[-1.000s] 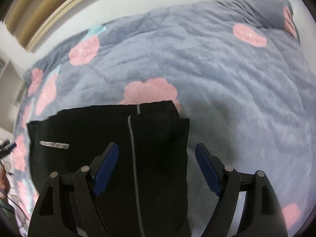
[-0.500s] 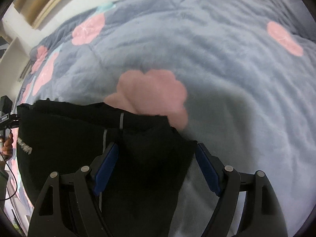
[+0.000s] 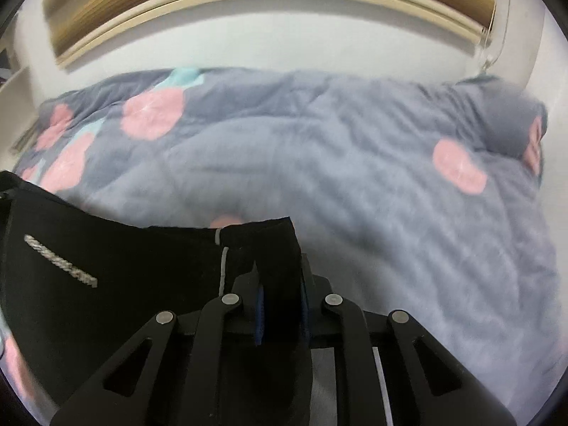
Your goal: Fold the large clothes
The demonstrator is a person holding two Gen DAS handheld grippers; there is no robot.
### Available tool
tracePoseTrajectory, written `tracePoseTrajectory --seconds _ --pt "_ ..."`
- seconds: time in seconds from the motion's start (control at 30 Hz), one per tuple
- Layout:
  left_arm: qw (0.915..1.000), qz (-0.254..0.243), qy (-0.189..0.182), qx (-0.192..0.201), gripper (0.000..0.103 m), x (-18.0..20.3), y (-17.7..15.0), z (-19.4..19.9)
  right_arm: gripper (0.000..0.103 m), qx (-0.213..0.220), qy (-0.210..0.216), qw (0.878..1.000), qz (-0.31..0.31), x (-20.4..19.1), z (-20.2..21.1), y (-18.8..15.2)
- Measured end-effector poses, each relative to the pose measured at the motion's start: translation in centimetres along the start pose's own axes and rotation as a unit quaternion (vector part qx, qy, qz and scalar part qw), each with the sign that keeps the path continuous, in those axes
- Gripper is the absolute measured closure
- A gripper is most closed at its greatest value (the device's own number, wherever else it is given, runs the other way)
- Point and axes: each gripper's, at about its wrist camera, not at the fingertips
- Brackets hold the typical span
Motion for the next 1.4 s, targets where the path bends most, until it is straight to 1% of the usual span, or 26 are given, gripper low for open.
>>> tracePoseTrajectory --seconds 0.07,0.1,0.13,0.17,0.23,0.27,0.33,0.37,0.43,0.5,0.53,0.6,0.67,0.73,0.77,0.8,0.87,0.93,1.0,1.07,1.13,1.17,1.23,1.27,1.33,1.4 --pt "0.9994 -0.001 0.033 -0.007 0.088 0.3 1.2 -1.7 0.086 -0.013 -0.013 1.000 -0.014 -0.4 -2.1 1.1" --pt "0.9981 0.005 0.057 -0.022 0.088 -0.2 1.7 -3.4 0.086 -0.032 -0.017 0.999 -0.022 -0.5 -3.9 1.5" --pt "0.9964 0.011 0.073 -0.041 0.088 -0.7 2.0 -4.7 0.086 -0.057 -0.018 0.998 -0.030 -0.5 -6.2 1.6" --pt "0.9926 0.028 0.095 -0.071 0.088 -1.9 2.0 -7.2 0.086 -0.082 -0.011 0.996 -0.037 -0.4 -8.1 1.3" --pt "0.9864 0.051 0.110 -0.111 0.087 -3.5 1.3 -10.9 0.086 -0.131 0.007 0.990 -0.043 -0.5 -11.7 0.4" --pt "0.9839 0.061 0.112 -0.125 0.086 -4.1 0.8 -12.3 0.085 -0.140 0.006 0.989 -0.042 -0.6 -12.6 0.1" --pt "0.9828 0.061 0.125 -0.122 0.083 -4.5 0.1 -13.6 0.083 -0.150 -0.009 0.988 -0.028 -1.4 -13.7 -0.5" --pt "0.9823 0.057 0.131 -0.120 0.081 -4.4 0.0 -13.8 0.082 -0.151 -0.014 0.988 -0.024 -1.5 -13.7 -0.4" --pt "0.9809 0.058 0.141 -0.121 0.078 -4.1 0.4 -13.8 0.075 -0.158 -0.016 0.987 -0.024 -1.4 -13.5 -0.1" --pt "0.9811 0.056 0.141 -0.119 0.076 -3.8 0.7 -13.0 0.062 -0.167 -0.018 0.985 -0.031 -0.8 -12.6 0.2" --pt "0.9817 0.057 0.138 -0.118 0.074 -3.7 0.8 -12.5 0.061 -0.164 -0.013 0.986 -0.037 -0.5 -11.8 0.1" --pt "0.9837 0.060 0.137 -0.100 0.067 -3.5 0.8 -9.9 0.061 -0.149 0.012 0.987 -0.051 0.2 -9.3 -0.3" --pt "0.9865 0.060 0.135 -0.071 0.051 -3.2 0.5 -7.0 0.058 -0.130 0.030 0.989 -0.060 0.4 -6.5 -1.2" --pt "0.9883 0.060 0.133 -0.046 0.047 -2.6 0.1 -4.1 0.051 -0.113 0.044 0.991 -0.057 -0.2 -3.4 -2.4" --pt "0.9893 0.057 0.129 -0.036 0.046 -2.2 -0.3 -2.5 0.042 -0.107 0.049 0.992 -0.054 -1.0 -2.3 -3.0" --pt "0.9901 0.053 0.126 -0.032 0.046 -2.0 -0.7 -1.5 0.036 -0.101 0.060 0.992 -0.050 -1.4 -1.0 -3.6" --pt "0.9924 0.040 0.114 -0.025 0.045 -0.1 -2.1 0.4 0.035 -0.096 0.089 0.990 -0.044 -3.2 1.1 -5.3" --pt "0.9947 0.023 0.097 -0.024 0.044 1.8 -3.7 0.8 0.035 -0.101 0.113 0.988 -0.035 -5.5 2.1 -7.0" --pt "0.9956 -0.010 0.082 -0.044 0.043 4.9 -6.4 -0.2 0.035 -0.110 0.115 0.987 -0.018 -8.5 2.4 -8.6" --pt "0.9941 -0.036 0.074 -0.071 0.043 7.6 -9.4 -2.0 0.035 -0.121 0.097 0.988 0.001 -11.1 2.2 -10.1" --pt "0.9915 -0.060 0.065 -0.096 0.043 10.0 -12.2 -4.0 0.035 -0.127 0.086 0.988 0.009 -12.7 1.9 -11.3" --pt "0.9892 -0.074 0.067 -0.107 0.043 11.2 -13.5 -5.2 0.035 -0.128 0.076 0.989 0.012 -13.2 1.7 -11.6" --pt "0.9856 -0.087 0.072 -0.126 0.043 12.5 -15.5 -7.7 0.035 -0.132 0.037 0.990 0.023 -14.2 0.3 -12.2" --pt "0.9831 -0.088 0.084 -0.137 0.043 12.8 -16.2 -9.0 0.033 -0.137 0.029 0.990 0.026 -14.5 -0.4 -12.5" --pt "0.9765 -0.097 0.122 -0.149 0.042 12.7 -17.0 -11.4 0.030 -0.165 0.018 0.986 0.031 -15.0 -3.0 -12.9" --pt "0.9719 -0.100 0.140 -0.161 0.042 12.3 -17.1 -13.2 0.028 -0.169 0.020 0.985 0.024 -14.8 -4.5 -12.9"
Point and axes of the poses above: each gripper's, at about its wrist camera, not at the fingertips, and z roughly against the way its jaws point, x to its right, y to its top, and after that the axes turned 12 degrees about -x, right-handed
